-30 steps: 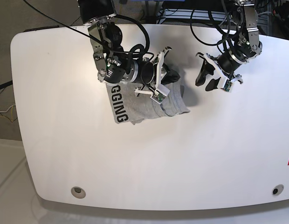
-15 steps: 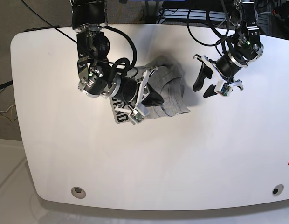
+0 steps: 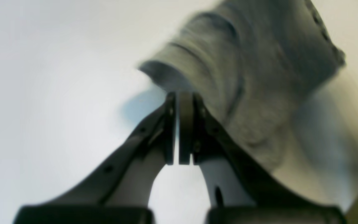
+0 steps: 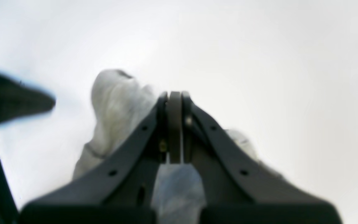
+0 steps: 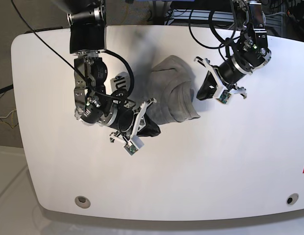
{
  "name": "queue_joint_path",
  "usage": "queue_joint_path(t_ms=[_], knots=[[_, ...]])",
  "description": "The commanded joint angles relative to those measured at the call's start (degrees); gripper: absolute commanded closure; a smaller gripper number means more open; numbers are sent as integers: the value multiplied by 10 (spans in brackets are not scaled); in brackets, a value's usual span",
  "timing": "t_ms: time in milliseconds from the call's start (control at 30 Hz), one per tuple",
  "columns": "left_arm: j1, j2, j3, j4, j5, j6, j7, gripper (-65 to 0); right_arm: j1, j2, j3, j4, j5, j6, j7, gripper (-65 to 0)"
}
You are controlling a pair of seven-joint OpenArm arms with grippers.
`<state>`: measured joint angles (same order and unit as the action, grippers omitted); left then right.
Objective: Fold the T-shirt properly
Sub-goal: 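Grasp the bundle with both grippers and flip it over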
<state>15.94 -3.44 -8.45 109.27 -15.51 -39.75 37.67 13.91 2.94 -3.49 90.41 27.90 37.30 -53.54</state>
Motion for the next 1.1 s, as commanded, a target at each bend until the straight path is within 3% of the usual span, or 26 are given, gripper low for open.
queue_joint_path(t_ms=[0,267,533,733,1067], knots=[[-4,-1,7,12,-11,-3,-10,-9,40,4,0,-23,11,-1,19,0],[9,23,52,8,-10,-3,-7,-9,107,20,0,-127,-7,4,51,0],[24,27,118,-2,-10,-3,-7,-9,156,25,-1,-230,-80,5,74,0],[29,39,137,-32,-9,25,-11,-9,167,25,-1,-290,-121,25,102,0],[8,37,135,-169,-10,57,-41,-9,173,26,-1,-351,-192,27,130,0]])
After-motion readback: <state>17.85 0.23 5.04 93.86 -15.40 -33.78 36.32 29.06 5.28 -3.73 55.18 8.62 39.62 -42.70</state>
